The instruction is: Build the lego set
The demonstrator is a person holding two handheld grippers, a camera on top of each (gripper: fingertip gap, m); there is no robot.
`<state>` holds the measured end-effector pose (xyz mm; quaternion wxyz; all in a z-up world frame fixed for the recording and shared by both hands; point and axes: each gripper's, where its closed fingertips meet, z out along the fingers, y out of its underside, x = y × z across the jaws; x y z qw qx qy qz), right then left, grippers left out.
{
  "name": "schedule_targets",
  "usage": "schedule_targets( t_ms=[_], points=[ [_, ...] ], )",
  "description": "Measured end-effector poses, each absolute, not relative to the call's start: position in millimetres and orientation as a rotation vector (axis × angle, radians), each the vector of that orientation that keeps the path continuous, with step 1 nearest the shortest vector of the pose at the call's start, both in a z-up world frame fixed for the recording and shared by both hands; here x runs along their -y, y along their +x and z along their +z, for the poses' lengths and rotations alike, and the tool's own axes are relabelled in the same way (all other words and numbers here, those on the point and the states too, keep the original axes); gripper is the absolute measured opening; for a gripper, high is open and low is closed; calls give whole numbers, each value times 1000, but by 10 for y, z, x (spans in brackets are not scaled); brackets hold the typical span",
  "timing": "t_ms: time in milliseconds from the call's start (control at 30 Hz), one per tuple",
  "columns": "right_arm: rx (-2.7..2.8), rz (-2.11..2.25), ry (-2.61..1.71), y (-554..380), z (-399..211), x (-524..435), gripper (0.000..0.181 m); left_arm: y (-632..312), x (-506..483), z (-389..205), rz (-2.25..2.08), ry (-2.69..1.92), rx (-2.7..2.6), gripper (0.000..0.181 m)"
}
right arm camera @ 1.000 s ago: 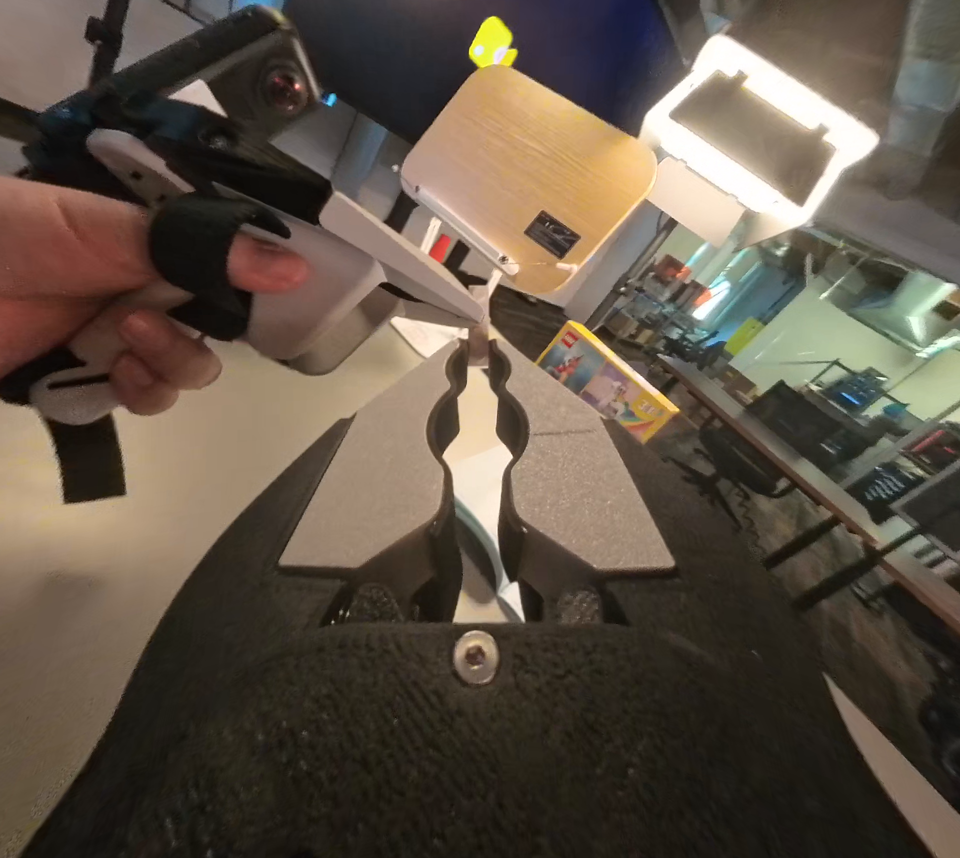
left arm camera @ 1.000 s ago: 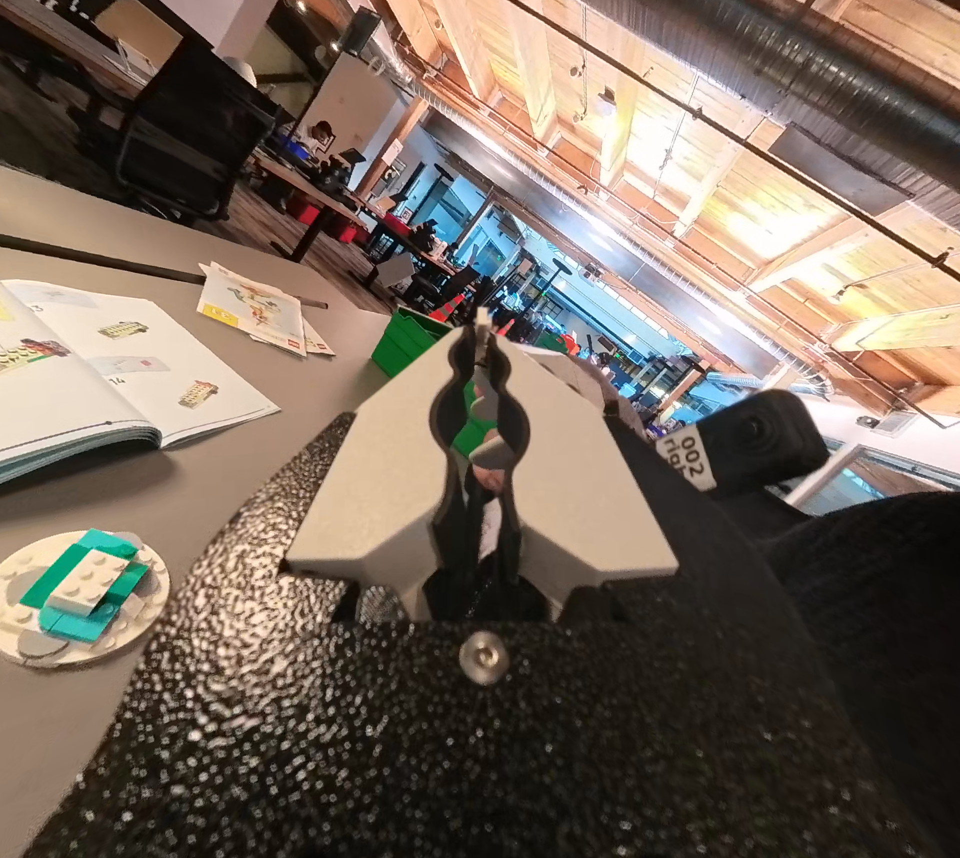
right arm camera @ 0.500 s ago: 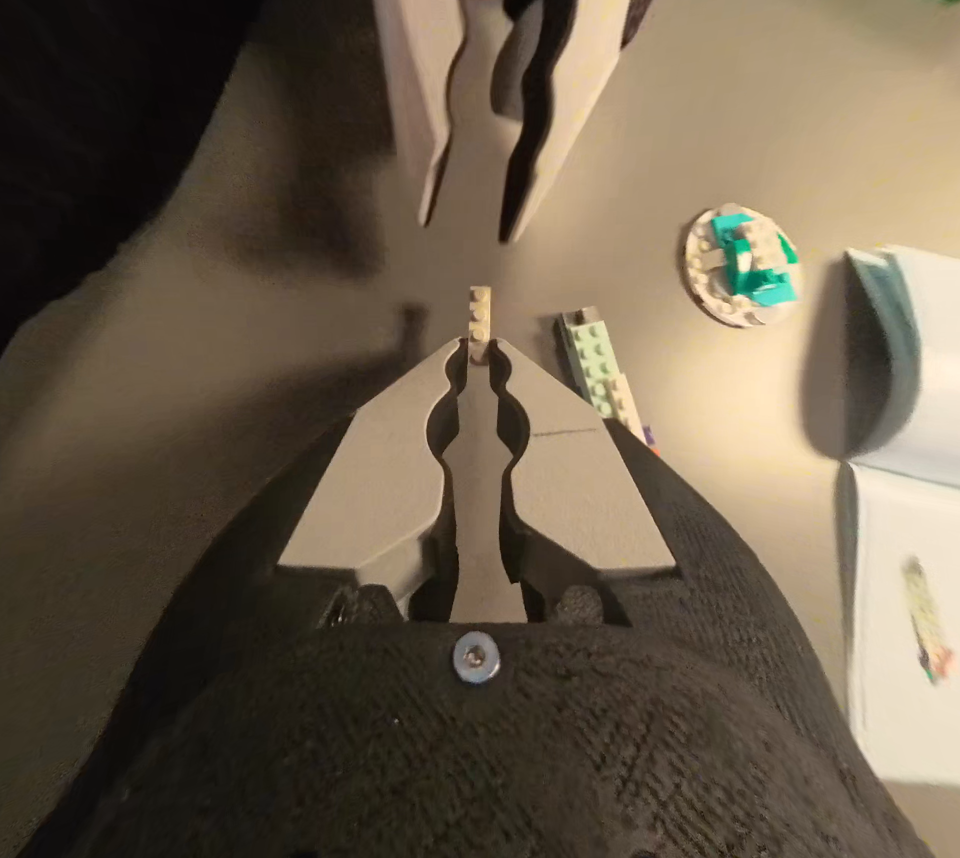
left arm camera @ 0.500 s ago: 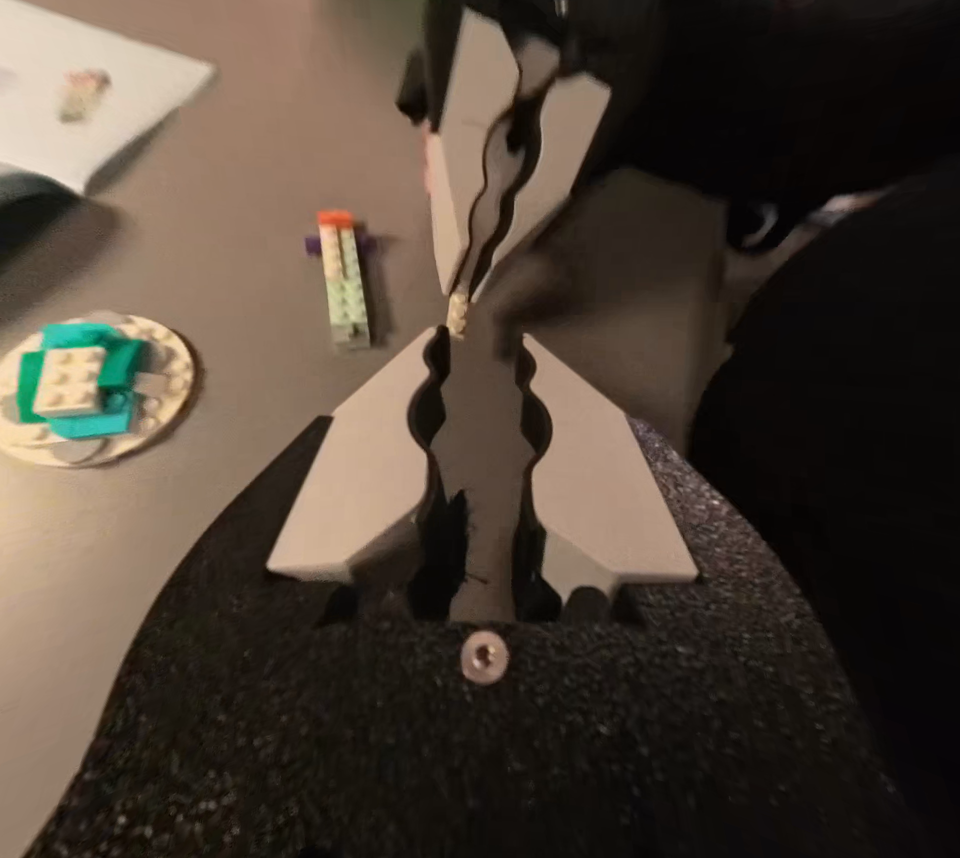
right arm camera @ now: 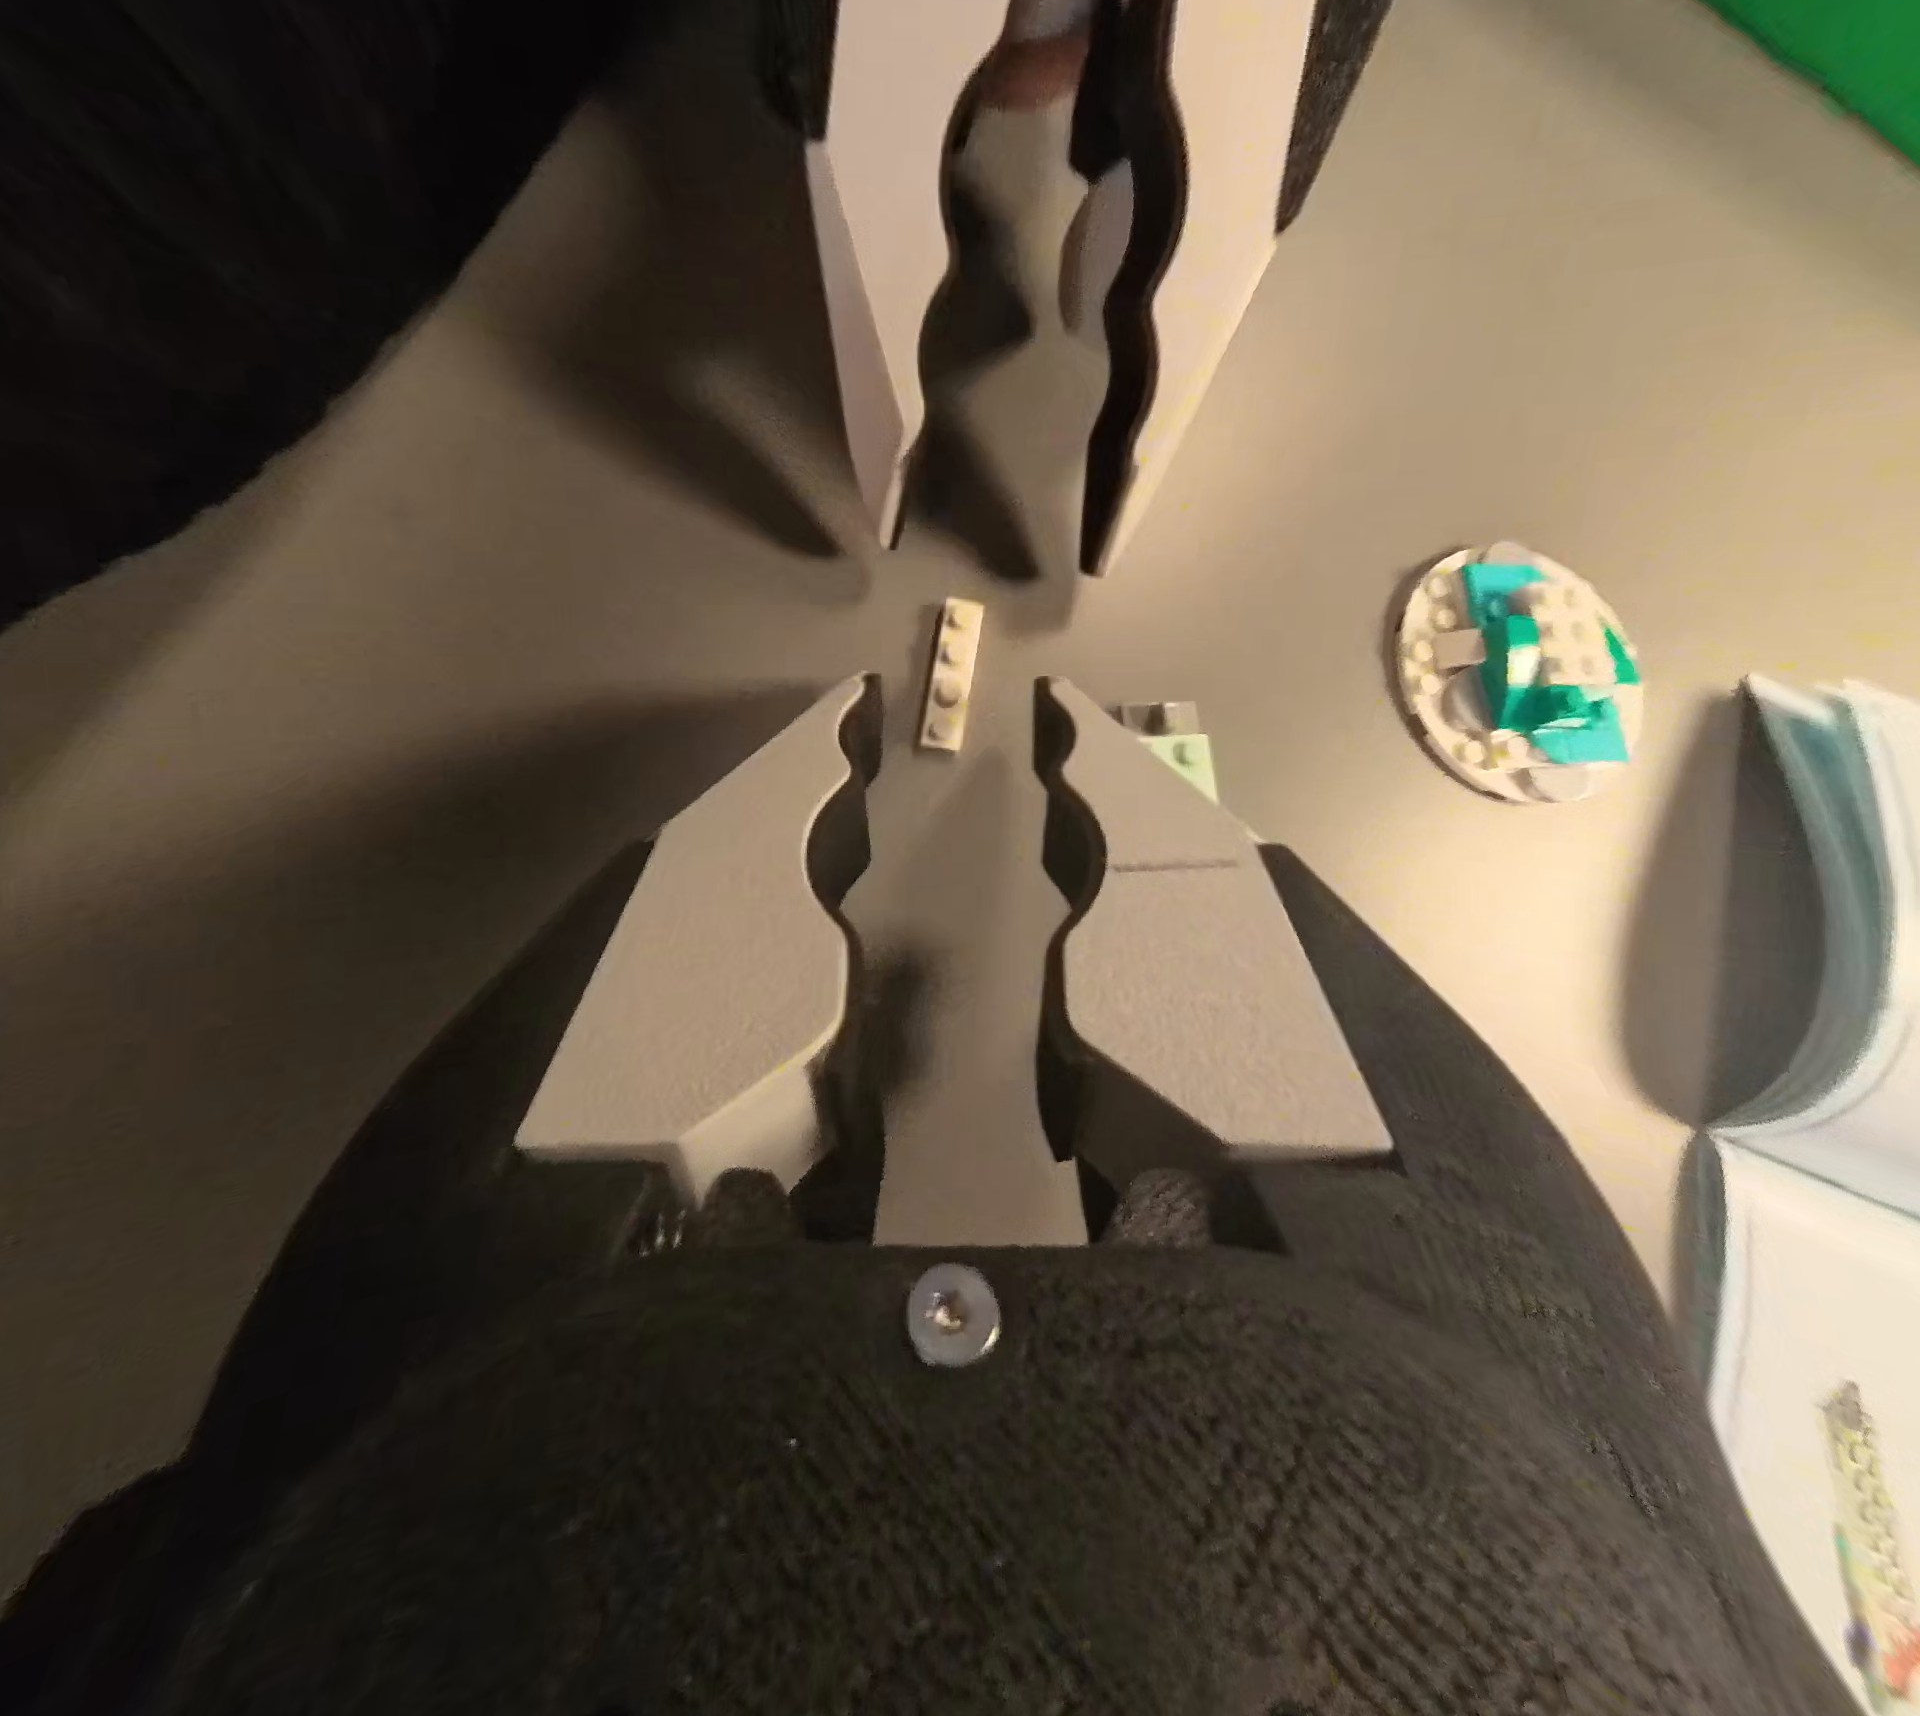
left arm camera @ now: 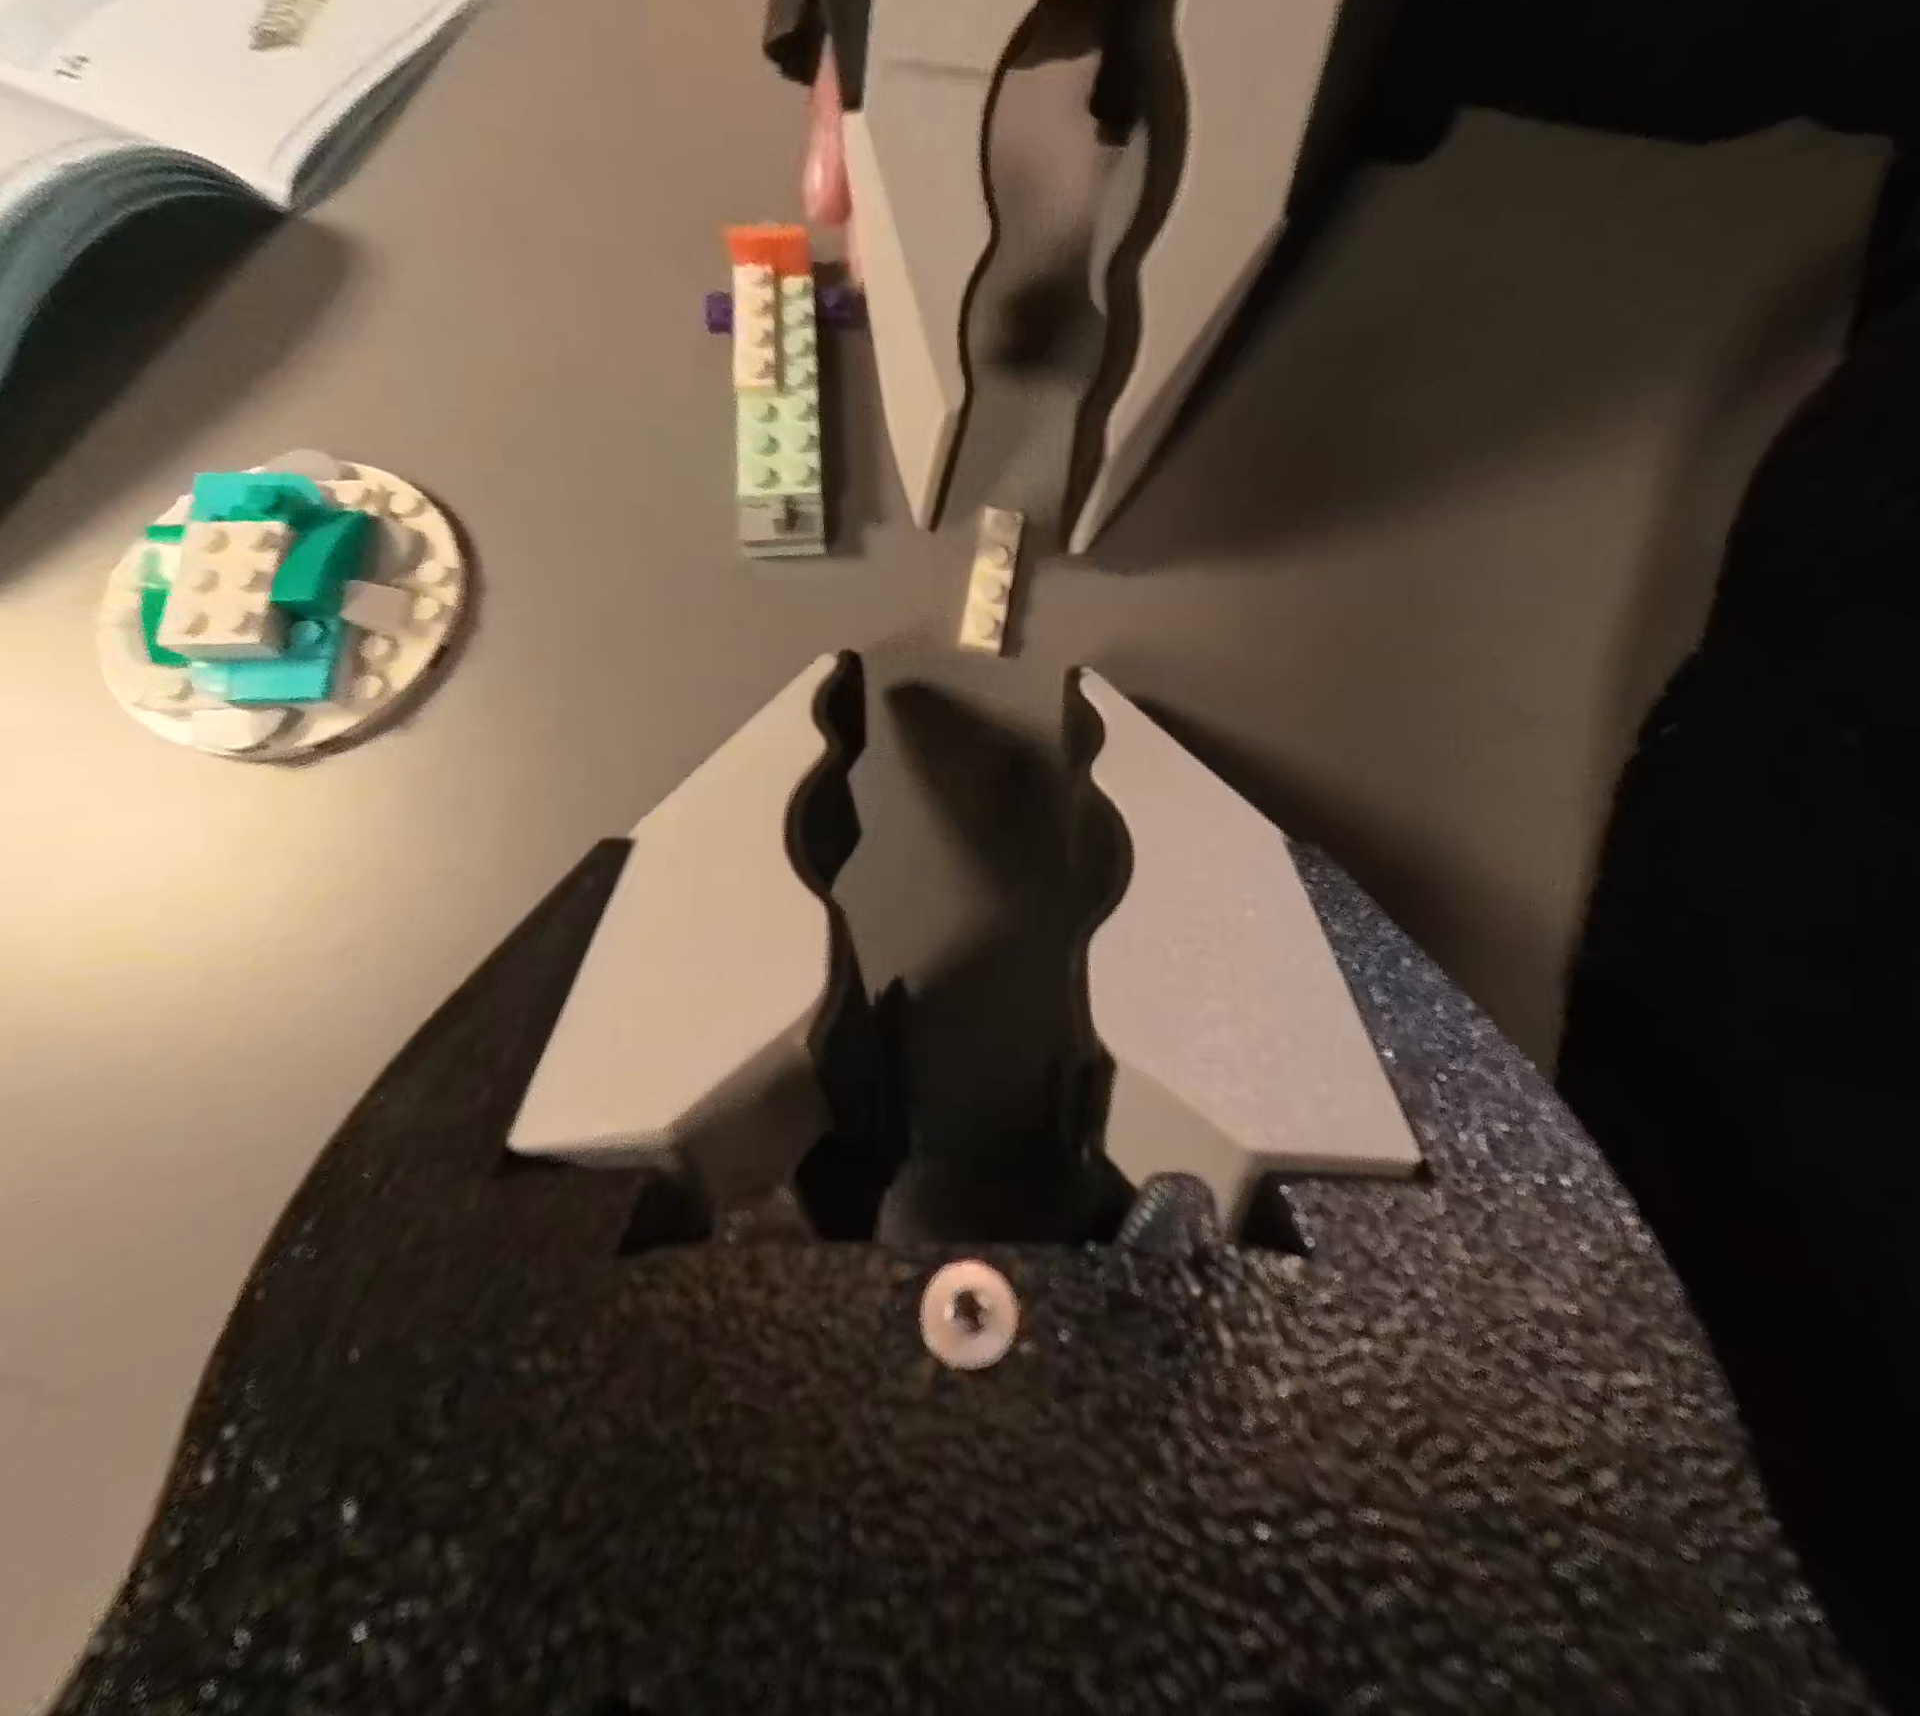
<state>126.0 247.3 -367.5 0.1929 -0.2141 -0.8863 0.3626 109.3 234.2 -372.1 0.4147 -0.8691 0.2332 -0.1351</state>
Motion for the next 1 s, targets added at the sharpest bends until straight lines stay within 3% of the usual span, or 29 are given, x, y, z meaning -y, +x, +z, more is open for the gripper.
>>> schedule_targets(
  t_ms=[33, 233, 300, 633, 833, 1000],
  points=[
    [2447, 1038, -579, 1255, -3622, -2486, 33, 1093, -2354, -3698, -335, -2170, -589, 37],
    [2170, 1033, -626, 1170, -3335, -3098, 46, 1179, -2373, -3728, -404, -2173, -668, 34],
    [2223, 986, -655, 1185, -3414, -3262, 39, 1214, -2370, -3750, -405, -2174, -700, 26],
    [2407, 1231, -681, 1199, -3605, -3231, 30, 1231, -2432, -3770, -425, -2196, -688, 23],
    [2437, 1185, -699, 1186, -3668, -3254, 19, 1283, -2440, -3773, -451, -2192, -710, 6],
    [2444, 1148, -694, 1188, -3701, -3260, 15, 1215, -2542, -3714, -292, -2146, -762, 5]
  ],
)
